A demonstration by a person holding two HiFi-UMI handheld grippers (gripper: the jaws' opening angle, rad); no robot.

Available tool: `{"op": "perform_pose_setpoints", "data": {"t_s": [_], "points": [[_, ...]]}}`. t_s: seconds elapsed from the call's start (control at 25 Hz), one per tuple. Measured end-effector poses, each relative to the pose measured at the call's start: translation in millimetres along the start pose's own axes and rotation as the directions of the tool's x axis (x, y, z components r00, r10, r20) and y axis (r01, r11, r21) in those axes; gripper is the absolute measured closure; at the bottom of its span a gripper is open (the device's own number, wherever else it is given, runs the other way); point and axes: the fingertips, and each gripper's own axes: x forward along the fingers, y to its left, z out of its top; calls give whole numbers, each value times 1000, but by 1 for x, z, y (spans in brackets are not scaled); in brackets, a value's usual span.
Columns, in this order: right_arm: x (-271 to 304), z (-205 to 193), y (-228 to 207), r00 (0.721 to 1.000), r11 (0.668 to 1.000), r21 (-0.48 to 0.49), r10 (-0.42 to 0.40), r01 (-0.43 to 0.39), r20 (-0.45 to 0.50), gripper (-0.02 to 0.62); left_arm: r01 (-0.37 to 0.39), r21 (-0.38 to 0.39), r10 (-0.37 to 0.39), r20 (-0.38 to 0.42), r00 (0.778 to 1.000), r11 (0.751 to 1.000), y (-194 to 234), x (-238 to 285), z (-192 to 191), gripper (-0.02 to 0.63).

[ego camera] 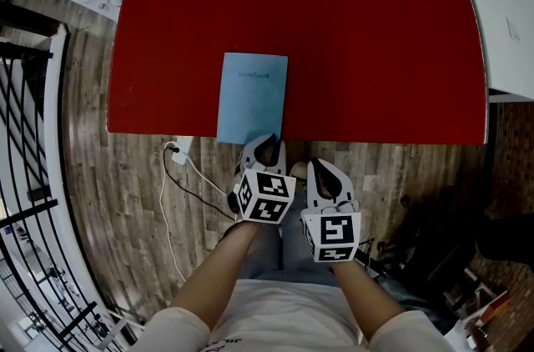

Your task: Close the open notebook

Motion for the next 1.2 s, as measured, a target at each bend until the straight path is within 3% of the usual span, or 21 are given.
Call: {"op": "perform_pose_setpoints", "data": {"t_s": [0.16,0.52,0.64,0.68,0.8,1.04,1.2], "points": [[4,1,3,1000,1000,-2,11,-11,1,589,8,16,-8,2,1000,1000,1,1,-1,540],[-1,8,-1,1000,1000,-17,7,-6,11,589,78,-58,-78,-8,997,995,-4,3,1,491],[-4,22,-1,1000,999,-41,4,-3,24,589,64,-85,-64,5,998,994,8,-3,7,492],[-8,26,0,1000,999,-49,4,-3,24,589,56,-87,-55,13,998,995,11,-10,10,493],[-24,38,3,1000,998,-66,6,-5,14,589,39,-94,-34,61,998,995,13,-46,22,593],[-69,72,14,1000,999,-40,-5,5,-3,589,128,-195,-90,194,977,972,11,-149,57,600],[-92,92,27,1000,1000,0,9,-9,11,589,81,-208,-20,282,959,975,16,-202,73,600]]}}
